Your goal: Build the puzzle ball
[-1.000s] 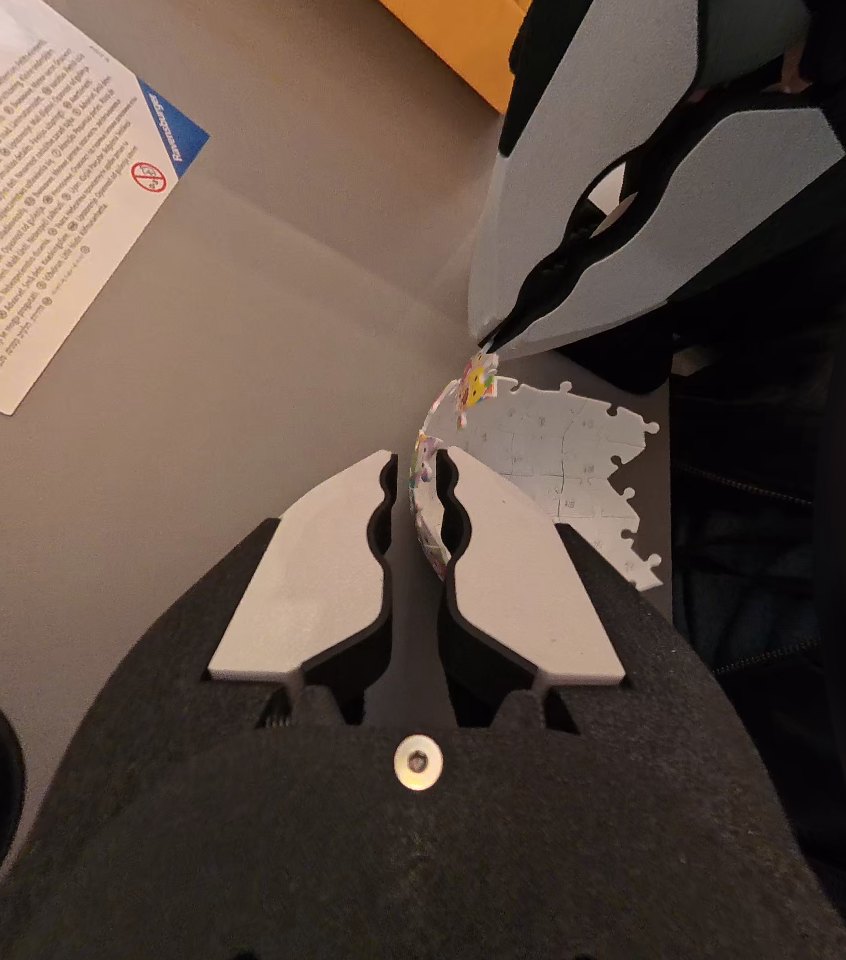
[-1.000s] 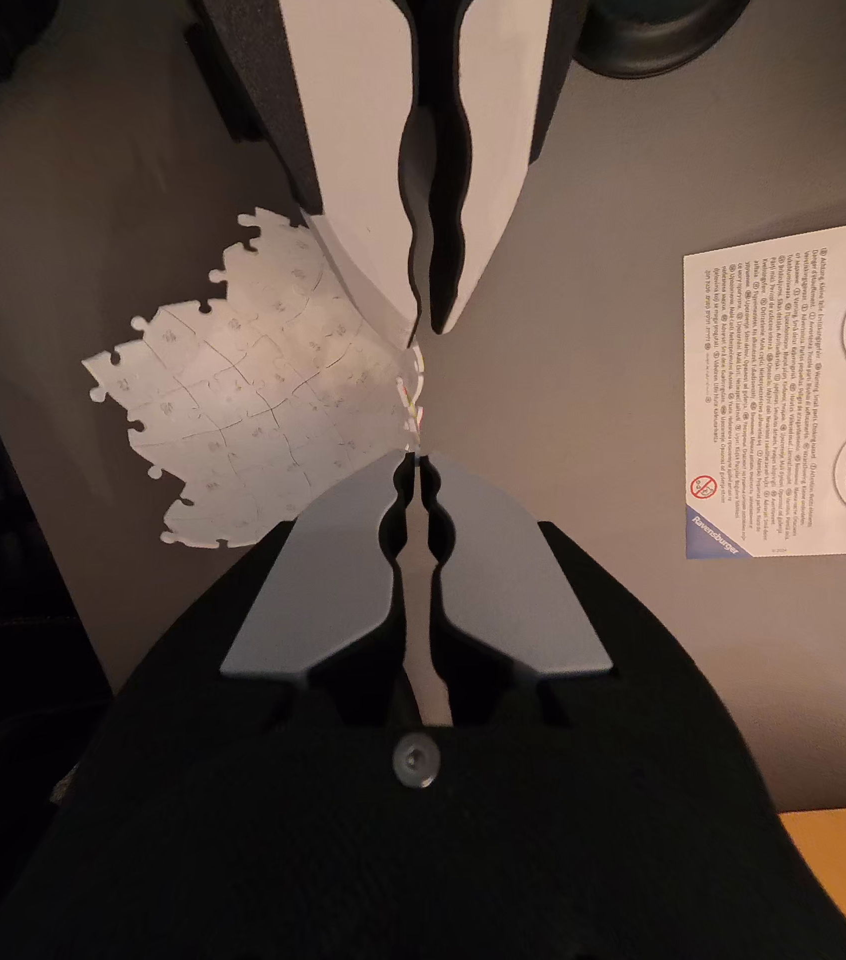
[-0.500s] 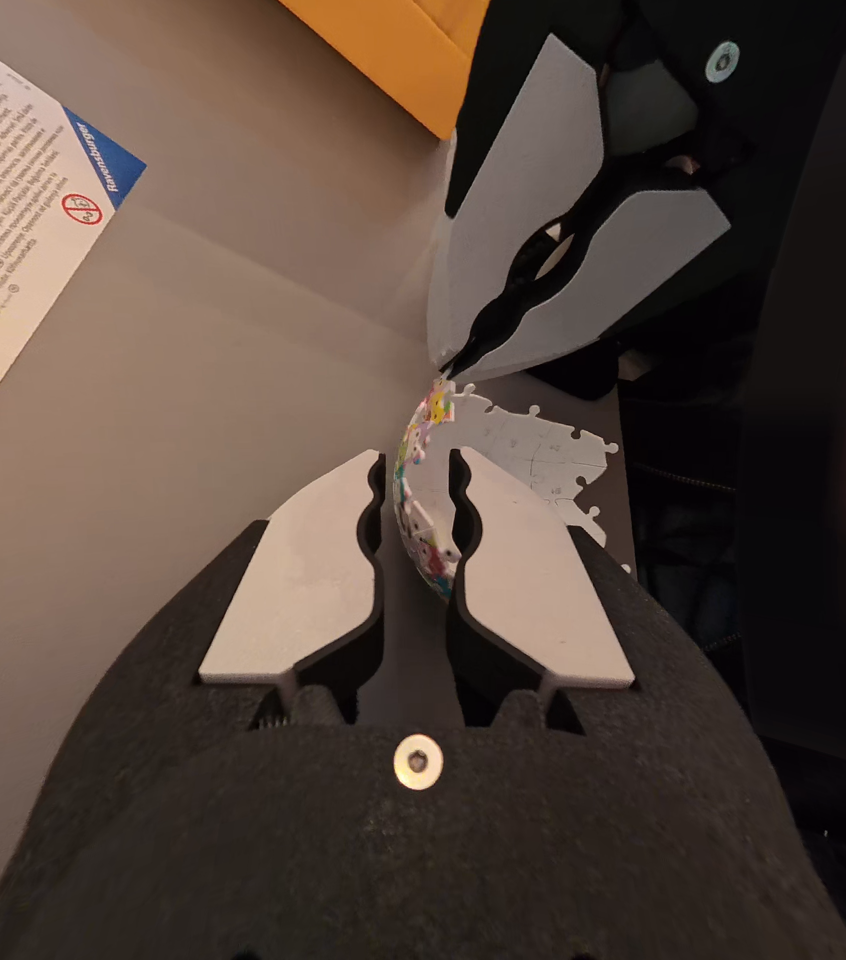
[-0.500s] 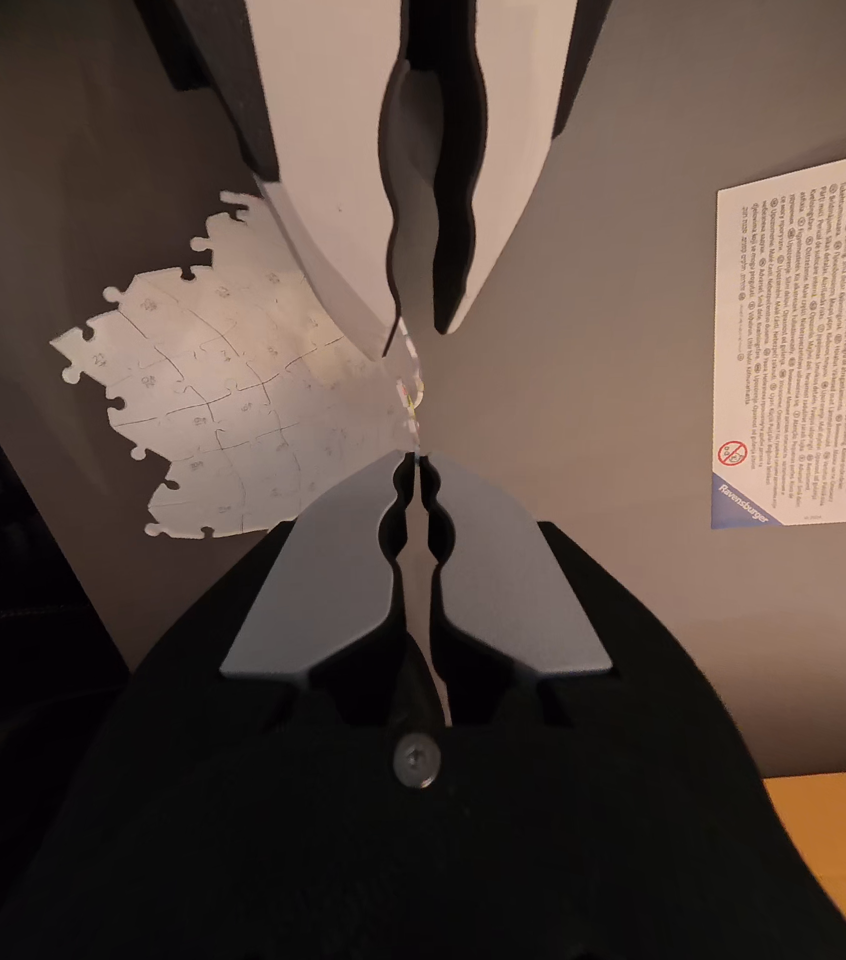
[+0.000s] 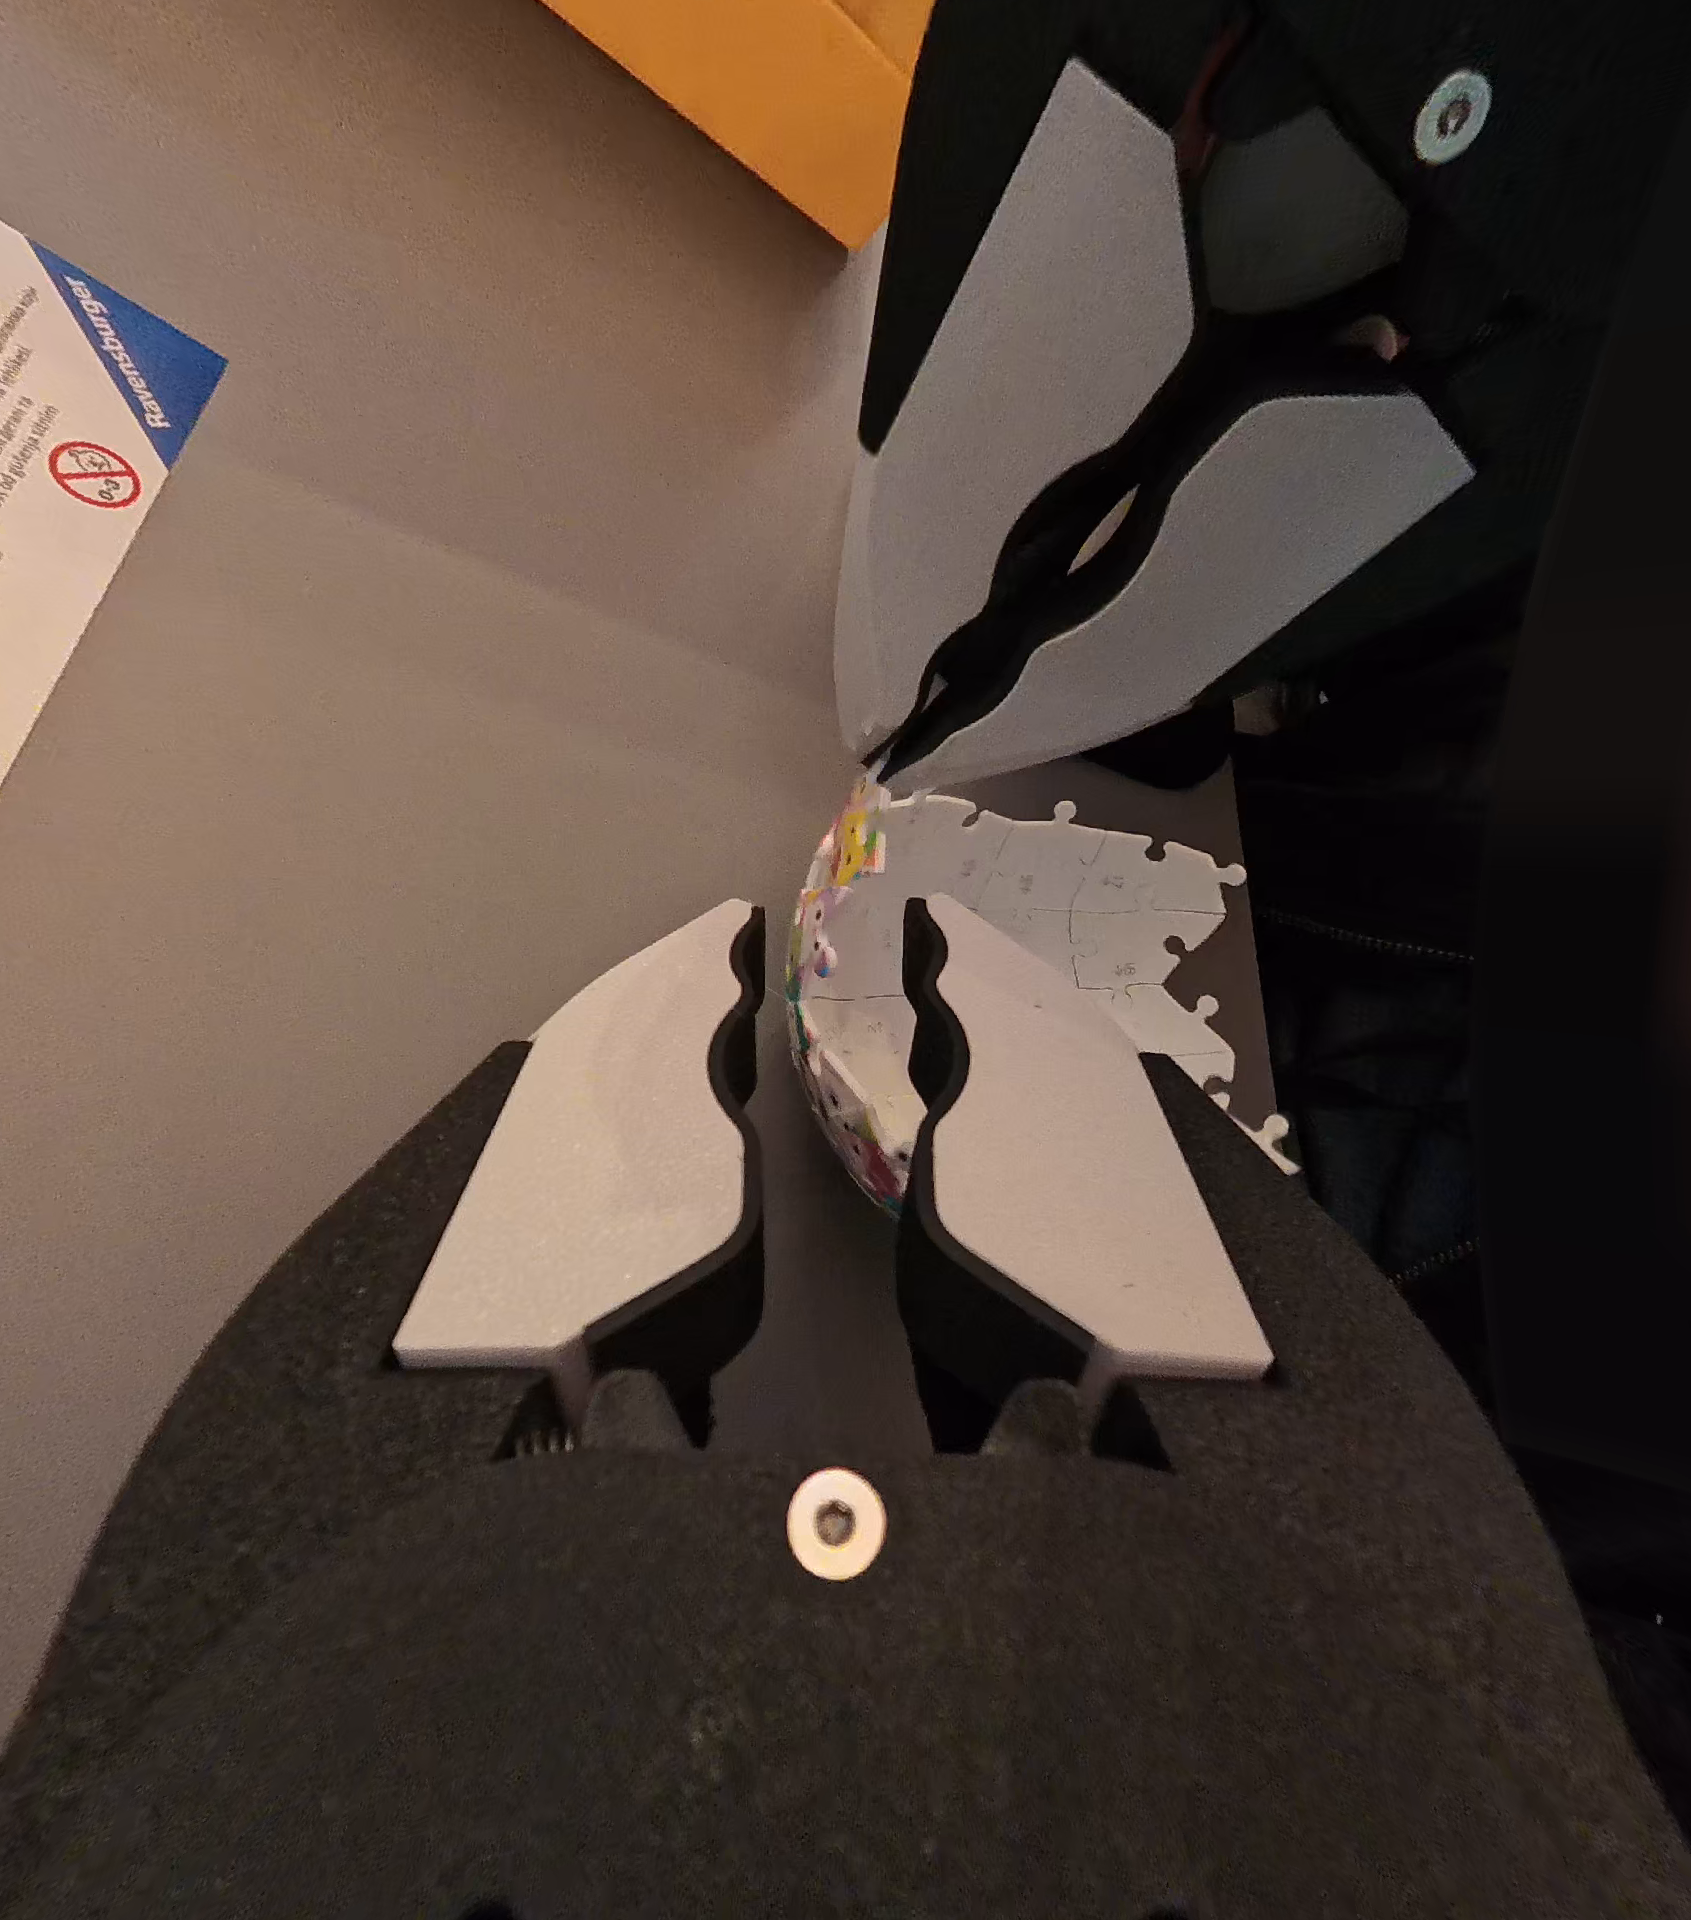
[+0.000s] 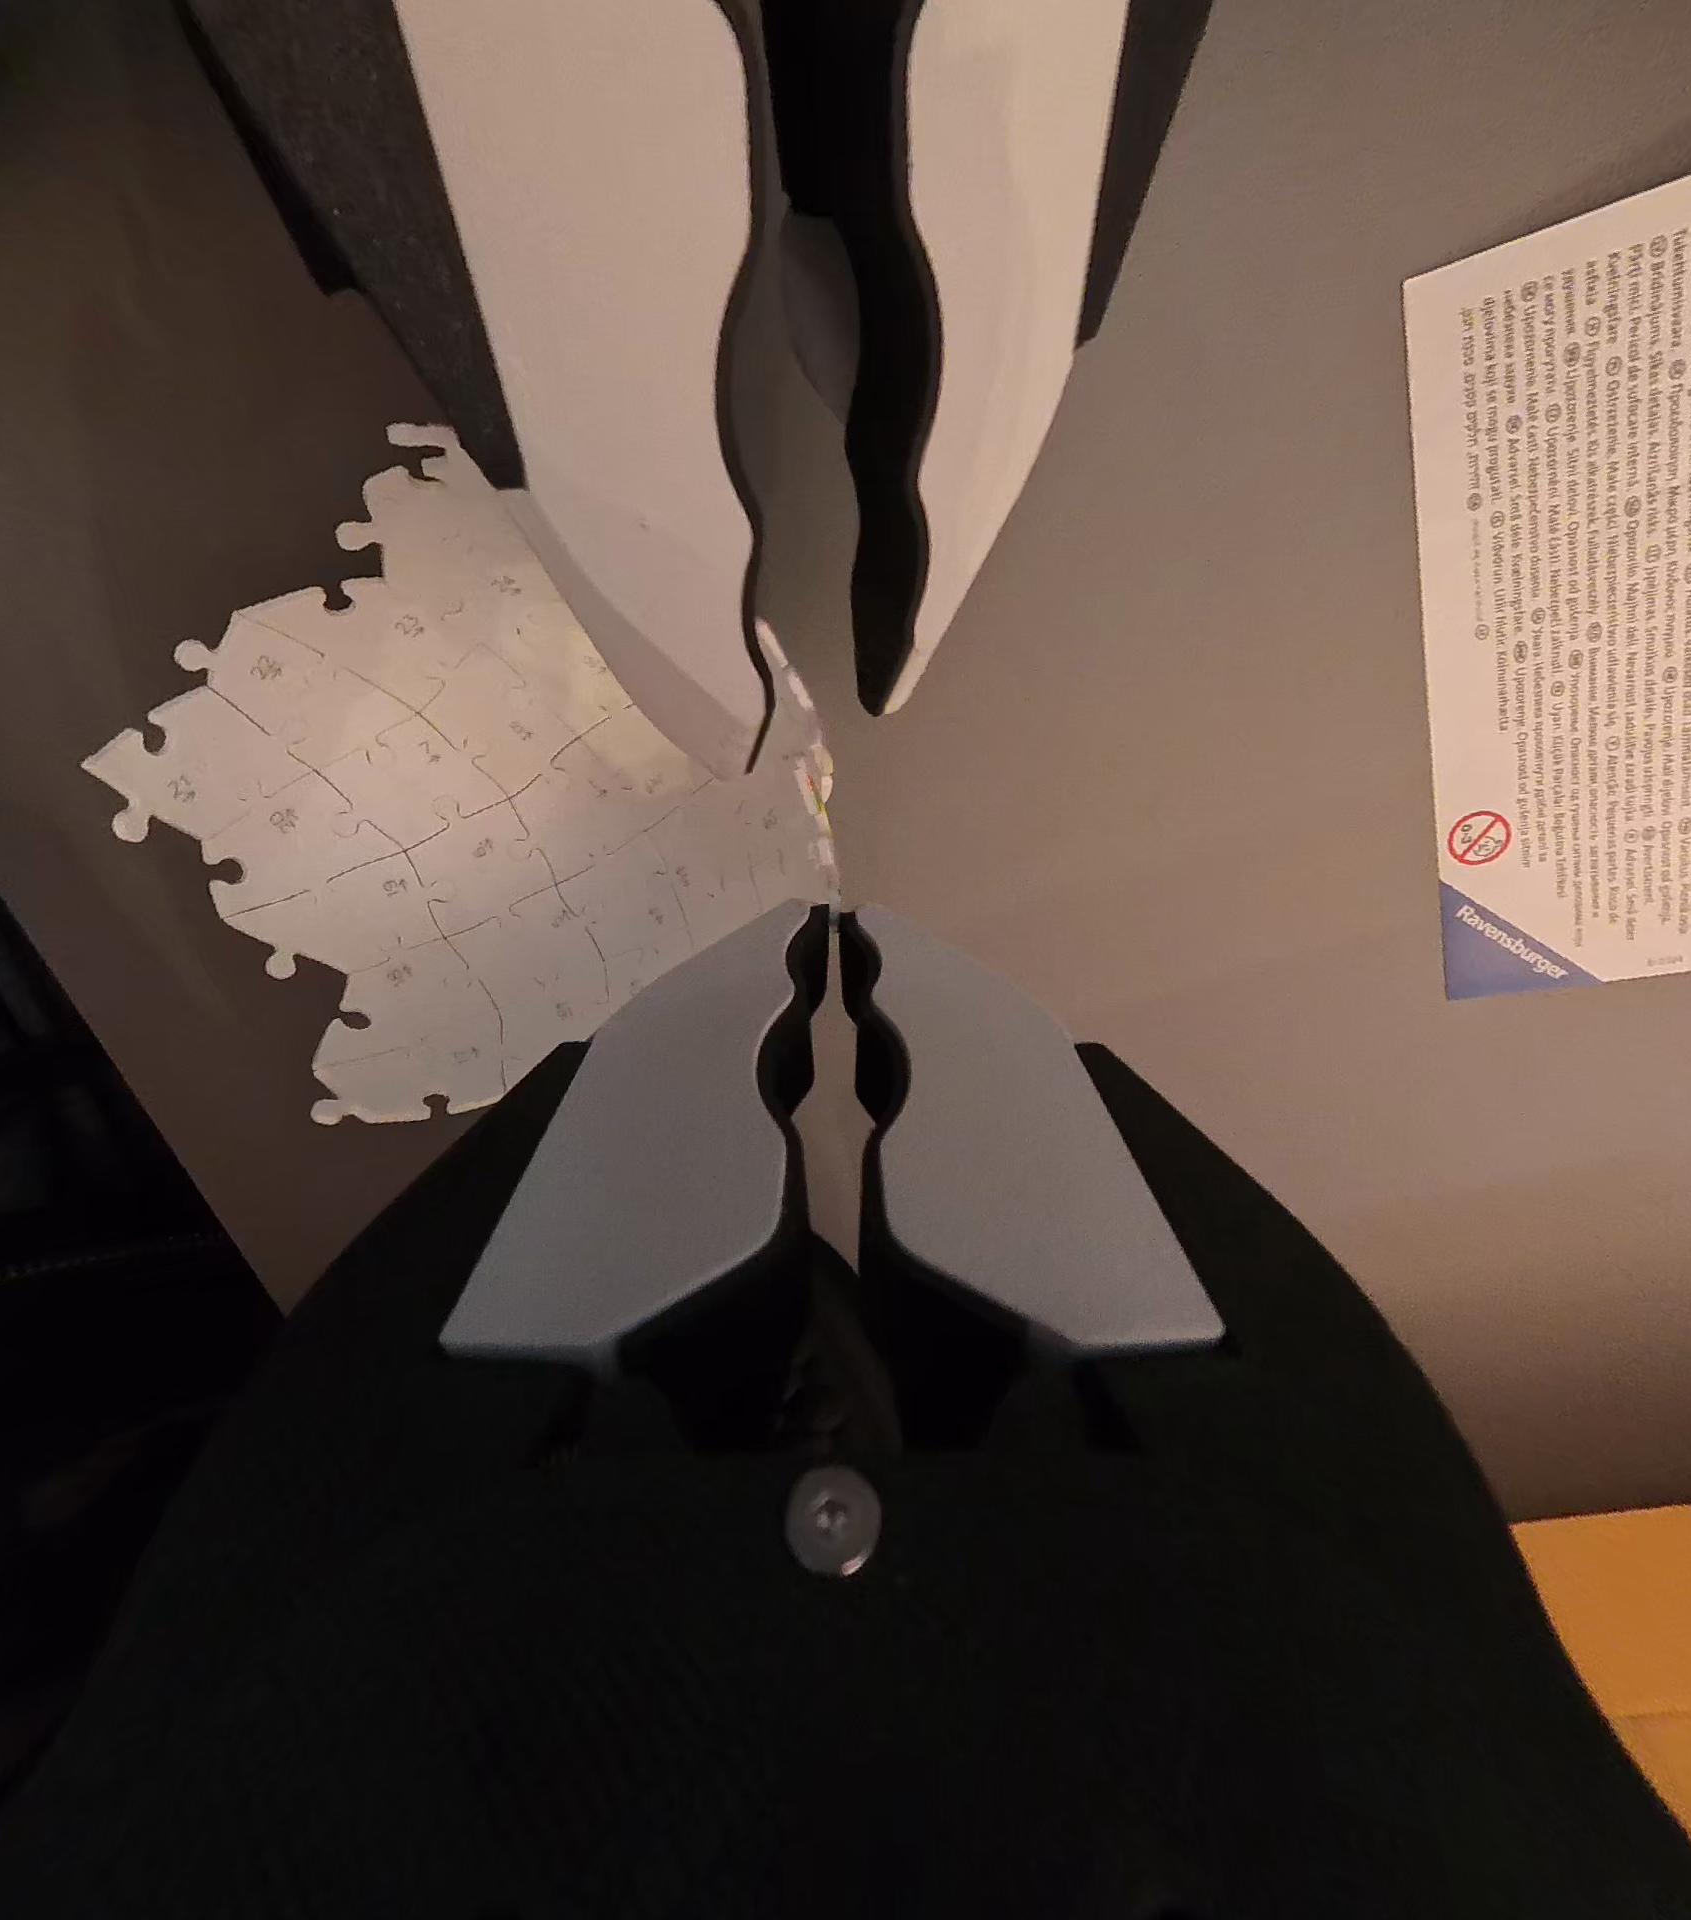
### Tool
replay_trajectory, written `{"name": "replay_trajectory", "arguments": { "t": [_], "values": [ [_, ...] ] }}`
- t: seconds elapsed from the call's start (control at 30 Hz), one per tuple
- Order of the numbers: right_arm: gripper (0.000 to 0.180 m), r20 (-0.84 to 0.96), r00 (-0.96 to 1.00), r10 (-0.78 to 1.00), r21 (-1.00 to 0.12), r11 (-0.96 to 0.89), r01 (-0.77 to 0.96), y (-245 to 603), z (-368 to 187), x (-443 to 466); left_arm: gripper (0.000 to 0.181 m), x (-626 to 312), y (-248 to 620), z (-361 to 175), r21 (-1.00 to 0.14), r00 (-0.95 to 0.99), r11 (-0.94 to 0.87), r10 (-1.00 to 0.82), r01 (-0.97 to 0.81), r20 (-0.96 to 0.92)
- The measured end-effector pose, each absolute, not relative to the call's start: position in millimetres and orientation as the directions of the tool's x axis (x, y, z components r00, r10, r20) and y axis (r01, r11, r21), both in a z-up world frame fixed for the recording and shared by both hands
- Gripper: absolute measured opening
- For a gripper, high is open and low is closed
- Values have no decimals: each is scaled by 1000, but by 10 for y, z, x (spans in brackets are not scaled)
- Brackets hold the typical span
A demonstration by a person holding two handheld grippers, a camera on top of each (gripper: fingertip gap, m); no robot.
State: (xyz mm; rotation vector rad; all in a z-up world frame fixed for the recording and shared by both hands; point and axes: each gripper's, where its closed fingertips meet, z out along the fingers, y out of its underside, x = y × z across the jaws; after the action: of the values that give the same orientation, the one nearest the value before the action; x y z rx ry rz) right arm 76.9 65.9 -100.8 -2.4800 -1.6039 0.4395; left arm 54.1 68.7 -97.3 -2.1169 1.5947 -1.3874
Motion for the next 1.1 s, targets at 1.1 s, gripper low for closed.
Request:
{"name": "replay_trajectory", "arguments": {
  "t": [1.1],
  "values": [
    [3,-175,430,886,-258,-462,849,696,-1076,814,41,572,829,-1076,-518,62,-305,-899,-799,433]
  ]
}}
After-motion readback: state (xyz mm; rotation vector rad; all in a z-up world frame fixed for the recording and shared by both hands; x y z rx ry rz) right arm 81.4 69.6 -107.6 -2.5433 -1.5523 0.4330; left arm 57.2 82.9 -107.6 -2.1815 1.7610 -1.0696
